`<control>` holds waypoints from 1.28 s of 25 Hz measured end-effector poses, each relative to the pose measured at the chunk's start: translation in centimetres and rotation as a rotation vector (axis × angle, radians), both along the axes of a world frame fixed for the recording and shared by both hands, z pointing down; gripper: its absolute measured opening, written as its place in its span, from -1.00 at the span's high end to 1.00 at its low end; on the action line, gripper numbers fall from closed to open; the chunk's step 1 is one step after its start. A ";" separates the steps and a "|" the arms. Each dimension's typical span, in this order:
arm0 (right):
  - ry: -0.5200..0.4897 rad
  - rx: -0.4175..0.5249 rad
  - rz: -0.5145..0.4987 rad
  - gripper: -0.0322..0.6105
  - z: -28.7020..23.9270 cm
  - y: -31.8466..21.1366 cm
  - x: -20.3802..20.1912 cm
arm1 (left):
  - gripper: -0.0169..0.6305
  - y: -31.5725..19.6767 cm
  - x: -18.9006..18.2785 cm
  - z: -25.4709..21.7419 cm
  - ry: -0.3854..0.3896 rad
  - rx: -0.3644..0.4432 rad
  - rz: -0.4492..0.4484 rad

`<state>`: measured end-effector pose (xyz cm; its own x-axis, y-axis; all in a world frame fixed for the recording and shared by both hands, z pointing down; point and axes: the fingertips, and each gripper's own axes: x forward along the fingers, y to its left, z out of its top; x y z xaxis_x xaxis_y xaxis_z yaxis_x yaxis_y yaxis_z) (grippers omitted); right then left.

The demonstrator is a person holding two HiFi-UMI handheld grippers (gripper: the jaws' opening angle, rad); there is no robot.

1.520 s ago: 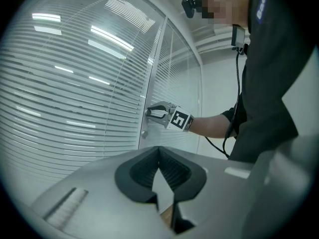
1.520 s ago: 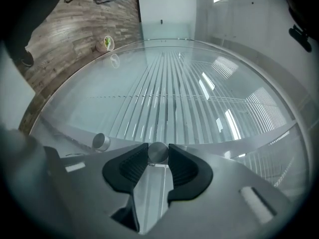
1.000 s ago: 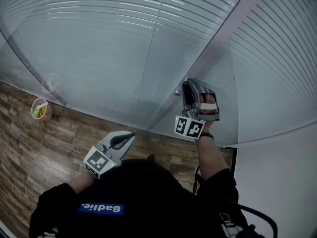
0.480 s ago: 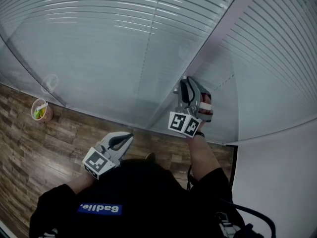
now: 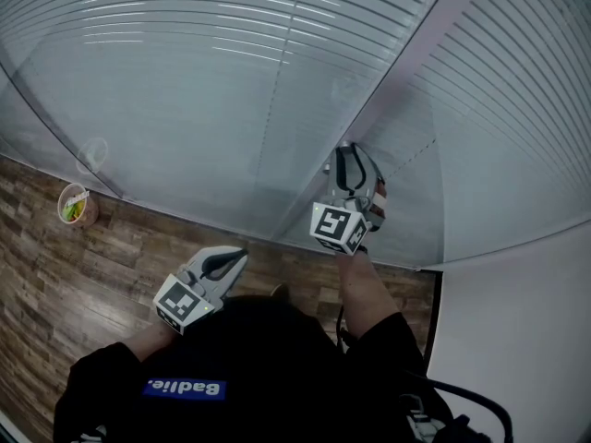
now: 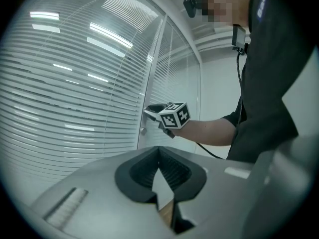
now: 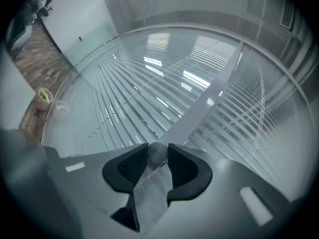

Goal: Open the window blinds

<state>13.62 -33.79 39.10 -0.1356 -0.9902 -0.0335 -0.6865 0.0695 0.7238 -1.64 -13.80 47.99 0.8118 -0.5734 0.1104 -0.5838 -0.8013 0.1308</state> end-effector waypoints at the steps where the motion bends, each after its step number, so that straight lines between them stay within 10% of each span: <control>1: -0.037 -0.007 0.002 0.50 0.2 -0.1 0.2 | 0.95 -0.1 0.1 0.1 0.000 -0.001 -0.001; 19: -0.721 -0.155 -0.004 0.49 -0.7 -1.0 2.2 | 0.95 -0.7 0.6 -0.3 0.011 -0.012 0.006; 27: -0.761 -0.169 -0.008 0.48 -0.6 -0.9 2.2 | 0.95 -0.6 0.7 -0.1 0.012 -0.009 0.016; 32: -0.595 -0.167 -0.053 0.37 -0.4 -0.5 1.5 | 0.95 -0.7 0.6 -0.2 0.021 -0.014 0.007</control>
